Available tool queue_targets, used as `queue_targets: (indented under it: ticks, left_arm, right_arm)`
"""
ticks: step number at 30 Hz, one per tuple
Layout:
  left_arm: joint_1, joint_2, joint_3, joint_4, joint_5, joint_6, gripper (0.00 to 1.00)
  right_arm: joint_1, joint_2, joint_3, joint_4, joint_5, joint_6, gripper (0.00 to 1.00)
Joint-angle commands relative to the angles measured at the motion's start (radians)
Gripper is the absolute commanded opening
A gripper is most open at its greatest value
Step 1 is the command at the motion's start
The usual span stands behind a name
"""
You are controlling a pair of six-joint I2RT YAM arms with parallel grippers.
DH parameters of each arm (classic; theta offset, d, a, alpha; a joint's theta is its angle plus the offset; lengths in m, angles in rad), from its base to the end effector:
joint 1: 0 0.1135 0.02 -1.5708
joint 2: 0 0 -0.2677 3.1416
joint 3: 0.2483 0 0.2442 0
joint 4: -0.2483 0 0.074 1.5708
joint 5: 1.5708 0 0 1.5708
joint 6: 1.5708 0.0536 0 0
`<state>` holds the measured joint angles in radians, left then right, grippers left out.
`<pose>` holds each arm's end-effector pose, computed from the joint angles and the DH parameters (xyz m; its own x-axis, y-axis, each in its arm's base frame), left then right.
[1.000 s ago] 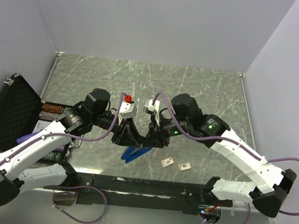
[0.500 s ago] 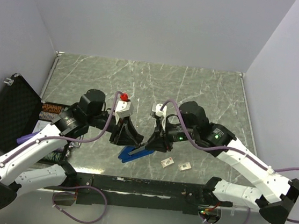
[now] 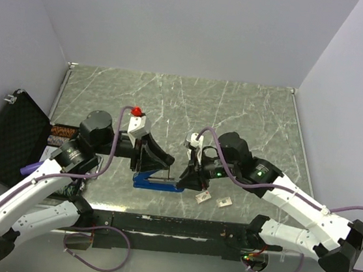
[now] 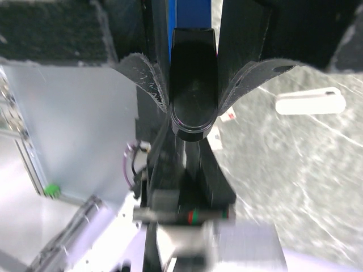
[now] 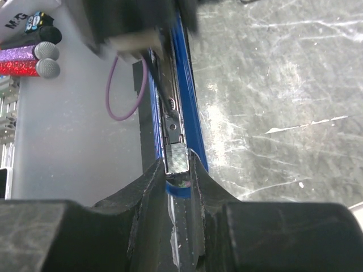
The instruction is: Unload the staples from the stapler
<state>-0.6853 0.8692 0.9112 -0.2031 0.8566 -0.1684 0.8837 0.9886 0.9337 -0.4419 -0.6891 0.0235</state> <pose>0.1206 -0.1509 0.3704 -0.2887 0.0942 -0.9528 0.9572 0.0516 -0.2849 0.1093 0.1870 0.3290 -0.3246 -0.3670 -0.8717 -0.9439 0.0661 0.3236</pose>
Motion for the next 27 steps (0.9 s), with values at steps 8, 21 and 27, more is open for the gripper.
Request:
queue_targets:
  ticks: [8, 21, 27]
  left_arm:
    - [0.007, -0.101, -0.05, 0.456, -0.188, -0.177, 0.01]
    - [0.009, -0.131, -0.159, 0.737, -0.392, -0.299, 0.01]
    - [0.007, -0.131, -0.205, 0.833, -0.499, -0.339, 0.01]
  right_arm:
    - [0.012, 0.056, -0.082, 0.202, 0.027, 0.154, 0.0]
    - [0.031, 0.113, -0.075, 0.301, 0.008, 0.21, 0.0]
    - [0.041, 0.123, -0.085, 0.336, 0.013, 0.236, 0.0]
